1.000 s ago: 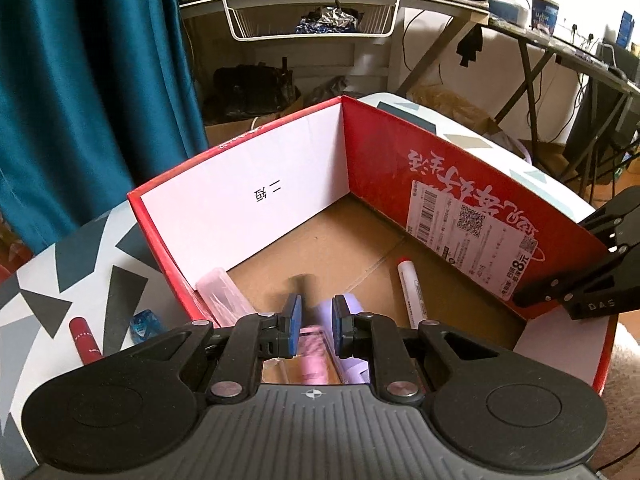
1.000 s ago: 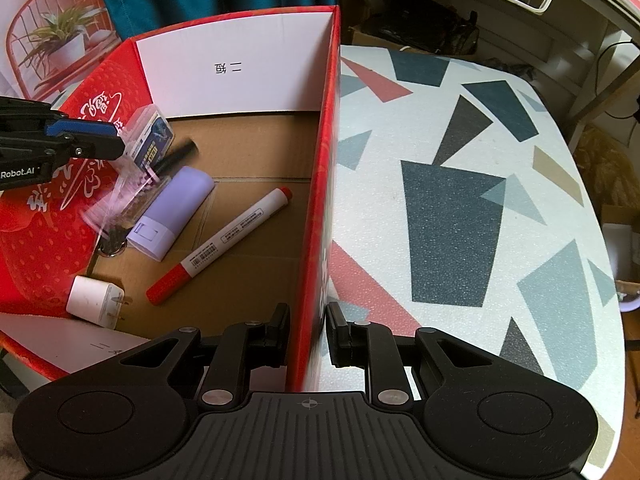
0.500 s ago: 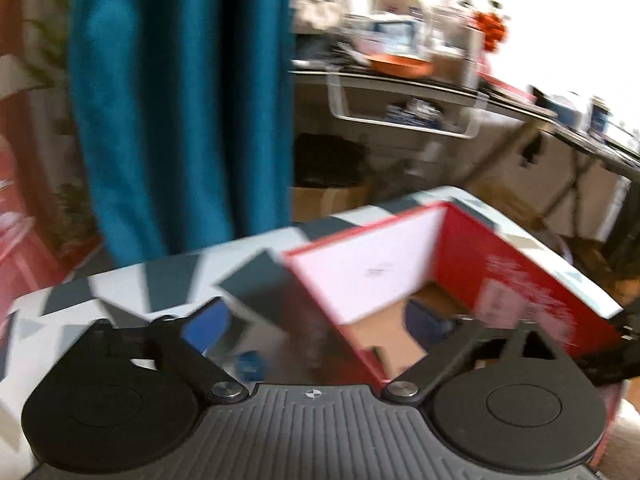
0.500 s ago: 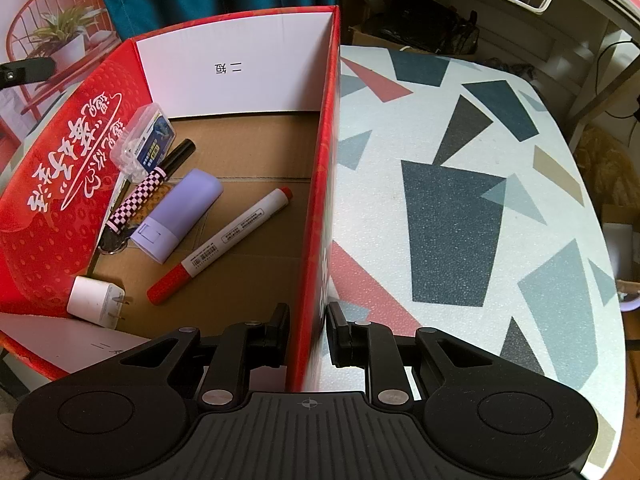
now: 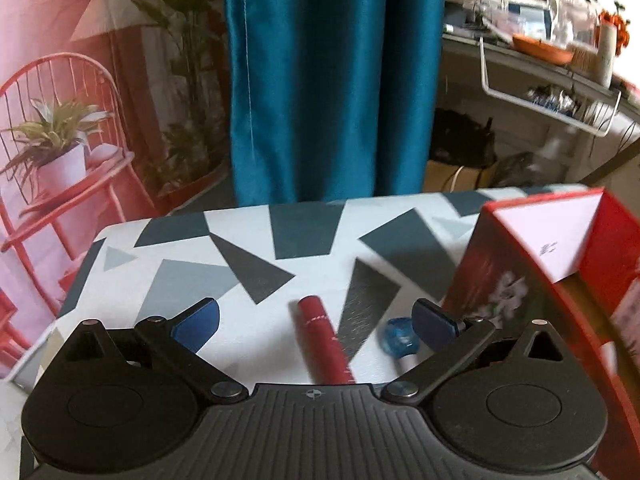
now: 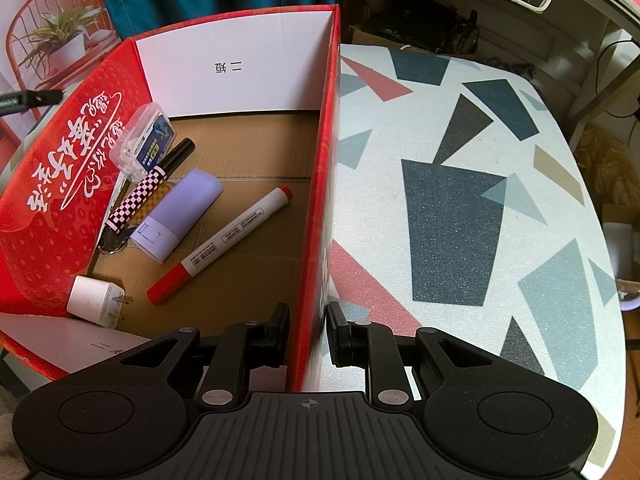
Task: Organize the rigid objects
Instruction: 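Bring the open left tool back over the red lipstick tube, then close the left tool on the red lipstick tube and lift it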
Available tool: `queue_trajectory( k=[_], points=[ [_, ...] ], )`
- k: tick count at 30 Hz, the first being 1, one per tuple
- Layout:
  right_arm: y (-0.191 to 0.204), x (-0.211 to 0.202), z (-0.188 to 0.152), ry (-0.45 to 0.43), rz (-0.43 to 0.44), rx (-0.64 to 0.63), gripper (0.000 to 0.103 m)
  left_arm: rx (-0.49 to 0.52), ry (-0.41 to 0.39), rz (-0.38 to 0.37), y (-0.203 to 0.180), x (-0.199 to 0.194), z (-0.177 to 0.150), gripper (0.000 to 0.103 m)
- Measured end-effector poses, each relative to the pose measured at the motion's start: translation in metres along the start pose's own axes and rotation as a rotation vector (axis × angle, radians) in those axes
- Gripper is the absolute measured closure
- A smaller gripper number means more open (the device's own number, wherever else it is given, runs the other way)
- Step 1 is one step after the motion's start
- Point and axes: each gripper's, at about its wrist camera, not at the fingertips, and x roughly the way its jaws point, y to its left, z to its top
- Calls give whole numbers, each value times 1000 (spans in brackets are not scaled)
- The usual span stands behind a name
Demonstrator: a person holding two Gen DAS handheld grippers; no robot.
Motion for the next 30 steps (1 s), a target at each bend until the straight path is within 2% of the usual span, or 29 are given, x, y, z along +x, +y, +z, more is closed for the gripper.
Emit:
queue_trajectory(
  k=[7, 11, 13, 15, 18, 20, 21, 22, 30],
  points=[
    [1, 2, 0, 11, 1, 2, 83, -8, 13, 15, -3, 27, -11, 2],
    [1, 2, -1, 14, 1, 4, 83, -16, 28, 8, -4, 37, -14, 12],
    [1, 2, 0, 14, 1, 4, 83, -20, 42, 6, -3, 42, -16, 20],
    [1, 2, -1, 14, 1, 4, 83, -24, 72, 3, -2, 48, -18, 38],
    [1, 2, 0, 14, 1, 4, 83, -38, 116, 1, 0, 54, -23, 58],
    [1, 2, 0, 13, 1, 4, 83, -42, 131, -9, 2, 55, -28, 68],
    [1, 2, 0, 14, 1, 4, 83, -41, 133, -17, 2, 54, -29, 77],
    [1, 2, 0, 14, 1, 4, 83, -37, 141, -23, 2, 54, -31, 80],
    [0, 2, 0, 13, 1, 4, 83, 21, 159, -14, -7, 34, -45, 80]
  ],
)
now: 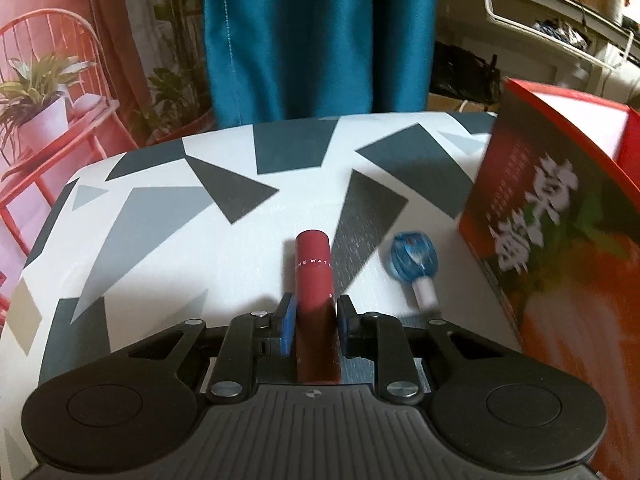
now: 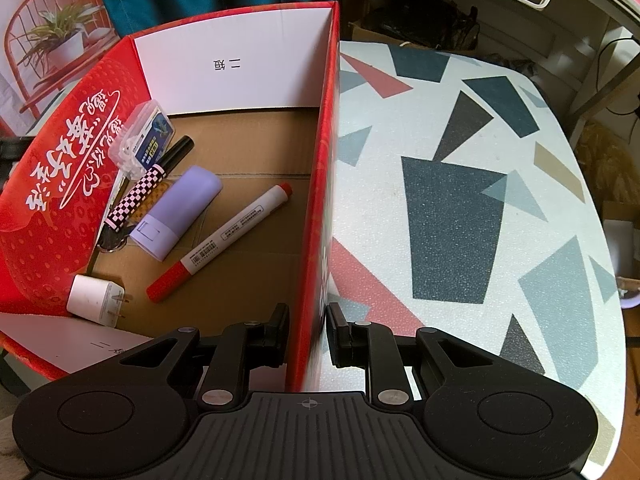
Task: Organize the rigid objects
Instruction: 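Close the left tool on the red lipstick tube and lift it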
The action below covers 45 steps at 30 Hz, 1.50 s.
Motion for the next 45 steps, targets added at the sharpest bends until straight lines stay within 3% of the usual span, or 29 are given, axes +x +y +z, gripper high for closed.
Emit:
queue_trajectory(
  k=[19, 26, 28, 30, 32, 45],
  points=[
    [-1, -1, 1, -2, 1, 3, 84, 119, 0, -80, -39, -44, -48, 80],
    [-1, -1, 1, -2, 1, 2, 84, 107, 19, -105, -41, -45, -54, 78],
    [-1, -1, 1, -2, 1, 2, 84, 106, 34, -109, -39, -43, -57, 71],
    [-1, -1, 1, -2, 1, 2, 84, 108, 38, -90, -37, -45, -59, 45],
    [-1, -1, 1, -2, 1, 2, 83, 102, 43, -80, -34, -47, -60, 37],
    [-1, -1, 1, -2, 1, 3, 84, 69, 43, -80, -28, -50, -60, 37]
  ],
)
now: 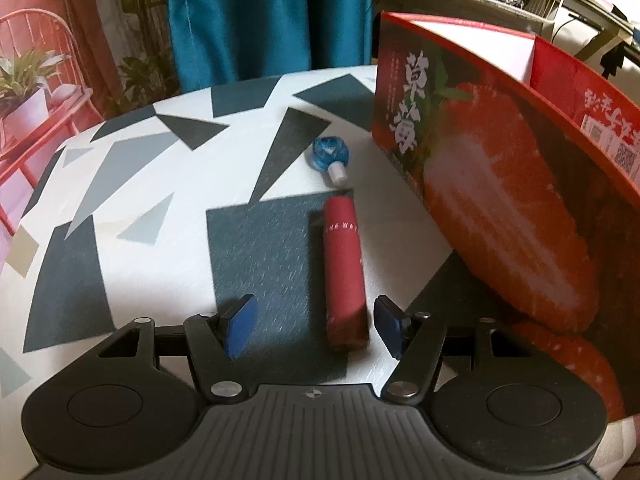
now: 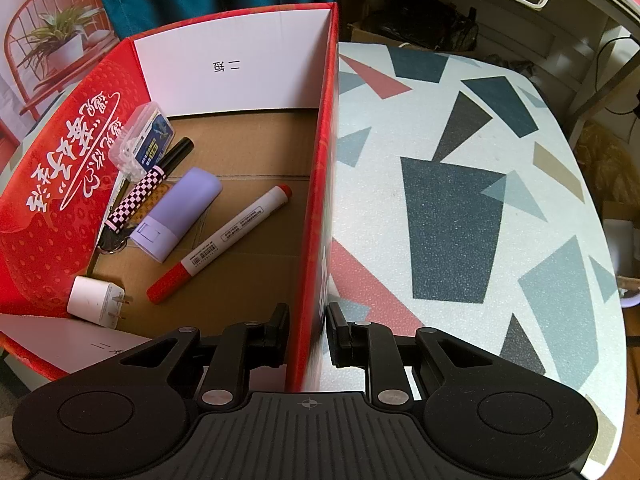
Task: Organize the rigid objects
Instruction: 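Close the left tool on the red lipstick tube and lift it, then carry the lipstick into the red box and open the left tool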
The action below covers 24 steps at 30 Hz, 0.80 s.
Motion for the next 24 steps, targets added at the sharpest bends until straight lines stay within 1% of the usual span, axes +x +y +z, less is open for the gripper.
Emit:
queue_trajectory(
  k=[2, 4, 5, 6, 8, 10, 11, 14, 17, 19, 22, 24],
  points=[
    [0, 0, 0, 0, 0, 0, 84, 7, -14, 11, -3, 4, 5, 38],
    [0, 0, 0, 0, 0, 0, 84, 11, -22, 18, -7, 10, 9, 45],
    [0, 0, 0, 0, 0, 1, 84, 13, -17, 20, -8, 14, 11, 54],
    [0, 0, 0, 0, 0, 0, 84, 16, -13, 17, -9, 17, 13, 60],
    [0, 0, 0, 0, 0, -1, 84, 20, -19, 18, -12, 21, 14, 62],
    [0, 0, 0, 0, 0, -1, 84, 31, -23, 13, -15, 22, 16, 72],
    [0, 0, 0, 0, 0, -1, 84, 34, -22, -6, -15, 22, 16, 79],
    [0, 0, 0, -1, 0, -1, 84, 50, -21, -10, -18, 20, 15, 79],
    [0, 0, 0, -1, 0, -1, 84, 33, -16, -30, -13, 18, 15, 79],
    [0, 0, 0, -1, 0, -1, 84, 19, -26, -38, -10, 13, 17, 79],
    [0, 0, 0, -1, 0, -1, 84, 4, -63, -56, -4, -1, 26, 79],
    [0, 0, 0, -1, 0, -1, 84, 7, -104, -67, -2, -15, 37, 79]
  ],
)
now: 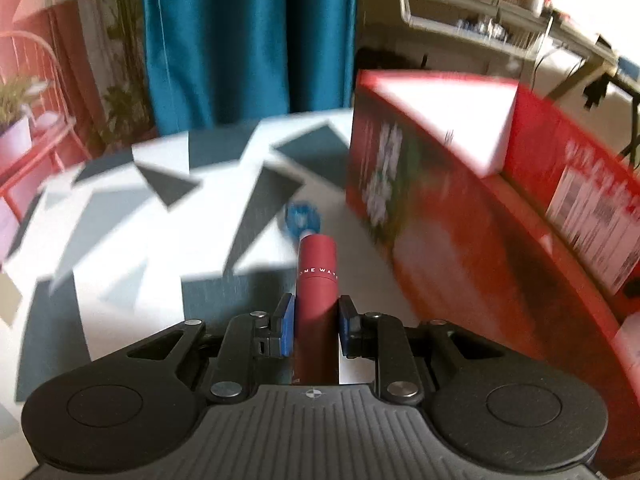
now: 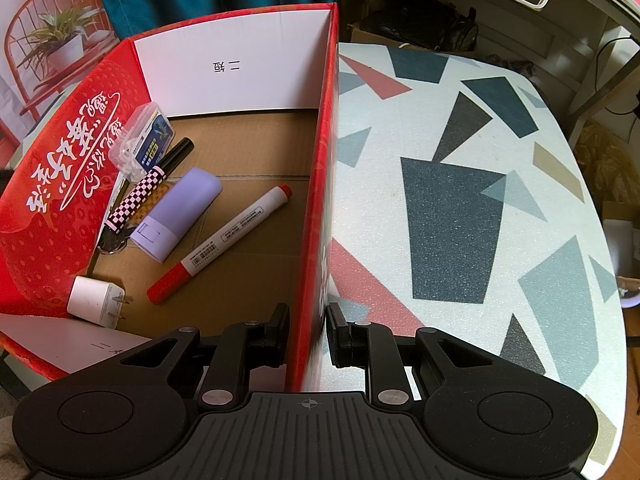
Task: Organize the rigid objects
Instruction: 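Carry the lipstick into the red box and open the left tool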
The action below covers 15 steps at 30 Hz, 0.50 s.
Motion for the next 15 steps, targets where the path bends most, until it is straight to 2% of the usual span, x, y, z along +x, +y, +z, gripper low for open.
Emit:
queue_trajectory(
  k=[5, 9, 12, 15],
  points=[
    [0, 0, 0, 0, 0, 0, 84, 14, -120, -48, -7, -34, 34, 79],
    [0, 0, 0, 0, 0, -1, 84, 62, -194, -119, -30, -52, 59, 79],
    [0, 0, 0, 0, 0, 0, 84, 123, -208, -163, -52, -51, 67, 79],
    [0, 0, 0, 0, 0, 0, 84, 194, -185, -186, -77, -38, 67, 79]
  ],
)
